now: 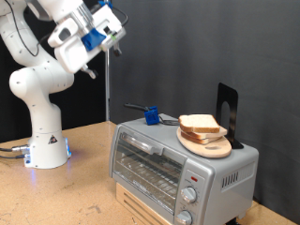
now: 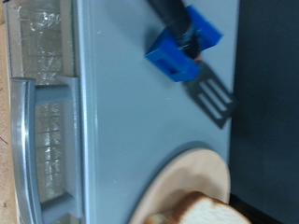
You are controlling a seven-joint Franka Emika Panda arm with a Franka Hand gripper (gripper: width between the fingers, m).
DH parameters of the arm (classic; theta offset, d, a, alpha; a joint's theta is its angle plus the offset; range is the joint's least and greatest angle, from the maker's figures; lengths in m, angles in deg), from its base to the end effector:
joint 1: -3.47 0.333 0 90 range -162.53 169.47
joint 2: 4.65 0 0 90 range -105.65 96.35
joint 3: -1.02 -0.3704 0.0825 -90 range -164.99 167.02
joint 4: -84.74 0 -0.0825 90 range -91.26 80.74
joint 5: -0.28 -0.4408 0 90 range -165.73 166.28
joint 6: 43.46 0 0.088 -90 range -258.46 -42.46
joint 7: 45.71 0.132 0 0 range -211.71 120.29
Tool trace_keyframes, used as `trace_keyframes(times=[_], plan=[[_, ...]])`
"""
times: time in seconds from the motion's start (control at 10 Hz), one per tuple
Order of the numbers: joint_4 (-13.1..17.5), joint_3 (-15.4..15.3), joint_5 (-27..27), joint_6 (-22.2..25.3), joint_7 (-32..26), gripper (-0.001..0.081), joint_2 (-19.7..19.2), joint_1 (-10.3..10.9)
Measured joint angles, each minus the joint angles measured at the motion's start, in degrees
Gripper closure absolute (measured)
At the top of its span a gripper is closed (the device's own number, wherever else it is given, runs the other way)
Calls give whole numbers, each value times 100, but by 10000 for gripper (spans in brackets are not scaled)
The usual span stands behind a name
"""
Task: Make a piece of toast with the oven
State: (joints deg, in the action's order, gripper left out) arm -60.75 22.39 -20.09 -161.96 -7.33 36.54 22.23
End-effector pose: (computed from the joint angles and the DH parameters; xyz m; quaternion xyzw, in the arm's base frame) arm 0.3919 -0.0042 0.5223 -0.8805 0.3700 0.0080 0.2963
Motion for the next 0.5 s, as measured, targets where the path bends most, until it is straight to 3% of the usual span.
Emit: trace_keyframes(times=[0.5], plan=[[-231, -5, -62, -960, -268, 1, -1022, 168]])
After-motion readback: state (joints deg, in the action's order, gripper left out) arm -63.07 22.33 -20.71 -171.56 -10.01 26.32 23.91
